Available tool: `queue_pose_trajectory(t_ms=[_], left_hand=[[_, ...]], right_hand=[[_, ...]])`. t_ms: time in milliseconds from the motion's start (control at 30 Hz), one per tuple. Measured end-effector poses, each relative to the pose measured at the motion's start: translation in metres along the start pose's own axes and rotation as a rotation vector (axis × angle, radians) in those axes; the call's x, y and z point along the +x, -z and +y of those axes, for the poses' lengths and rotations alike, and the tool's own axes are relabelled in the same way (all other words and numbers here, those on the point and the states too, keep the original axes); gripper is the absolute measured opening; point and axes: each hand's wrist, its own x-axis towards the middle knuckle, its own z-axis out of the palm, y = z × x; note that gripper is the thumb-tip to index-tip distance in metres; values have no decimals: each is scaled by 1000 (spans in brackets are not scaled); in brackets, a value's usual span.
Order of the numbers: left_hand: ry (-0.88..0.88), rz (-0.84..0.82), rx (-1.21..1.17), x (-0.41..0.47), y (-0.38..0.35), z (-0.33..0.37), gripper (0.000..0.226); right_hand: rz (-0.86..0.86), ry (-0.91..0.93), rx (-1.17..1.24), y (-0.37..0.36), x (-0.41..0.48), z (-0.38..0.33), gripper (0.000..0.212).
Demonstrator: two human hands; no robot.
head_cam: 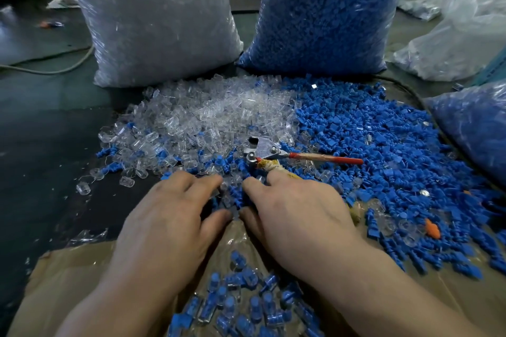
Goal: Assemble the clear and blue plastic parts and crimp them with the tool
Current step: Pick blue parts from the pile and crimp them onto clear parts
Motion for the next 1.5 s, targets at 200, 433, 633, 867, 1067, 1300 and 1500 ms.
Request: queue_pose_trajectory(t_ms=[200, 433, 633, 867, 1067, 1300, 1500], left_hand=[[-60, 57, -173, 0, -5, 1, 32], [-30, 137, -314, -3, -7, -2, 20], [-12, 164, -361, -4, -8, -1, 11], [105, 271, -596, -6, -8, -2, 6], [282, 280, -1044, -8, -12, -5, 18], [299, 286, -943, -10, -13, -4, 12], [229, 228, -678, -16, -8, 3, 13]], right_hand=[[-10, -26, 78, 4, 3, 0, 11], [14, -46, 178, 5, 1, 2, 19], [56, -28, 213, 4, 1, 4, 19], [234, -3, 432, -4, -2, 13, 12], [198, -96, 944, -2, -8, 18, 4], [193, -144, 971, -4, -5, 16, 9], [191, 29, 567, -6, -4, 8, 11]])
